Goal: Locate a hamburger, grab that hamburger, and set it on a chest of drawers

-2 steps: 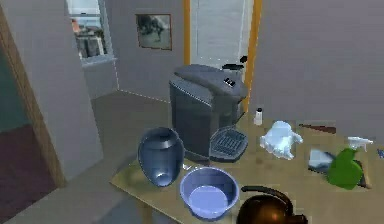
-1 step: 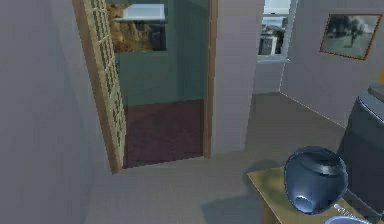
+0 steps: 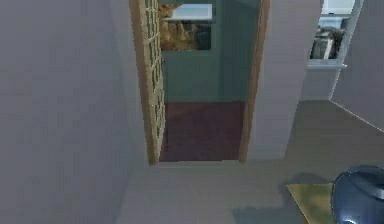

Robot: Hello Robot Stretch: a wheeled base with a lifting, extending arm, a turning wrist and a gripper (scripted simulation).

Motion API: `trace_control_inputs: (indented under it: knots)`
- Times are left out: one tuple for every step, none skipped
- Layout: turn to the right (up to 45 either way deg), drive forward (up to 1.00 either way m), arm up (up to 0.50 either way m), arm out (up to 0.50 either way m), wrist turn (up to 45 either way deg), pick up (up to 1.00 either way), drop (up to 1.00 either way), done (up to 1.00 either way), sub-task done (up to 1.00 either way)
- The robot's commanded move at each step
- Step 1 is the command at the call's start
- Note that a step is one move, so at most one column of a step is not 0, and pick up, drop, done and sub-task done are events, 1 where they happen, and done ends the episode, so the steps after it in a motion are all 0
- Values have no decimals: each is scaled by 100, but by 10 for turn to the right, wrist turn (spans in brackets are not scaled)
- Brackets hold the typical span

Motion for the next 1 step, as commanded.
trace_control_inputs:
  knots:
    - [0, 100, 0, 0, 0, 0, 0, 0, 0]
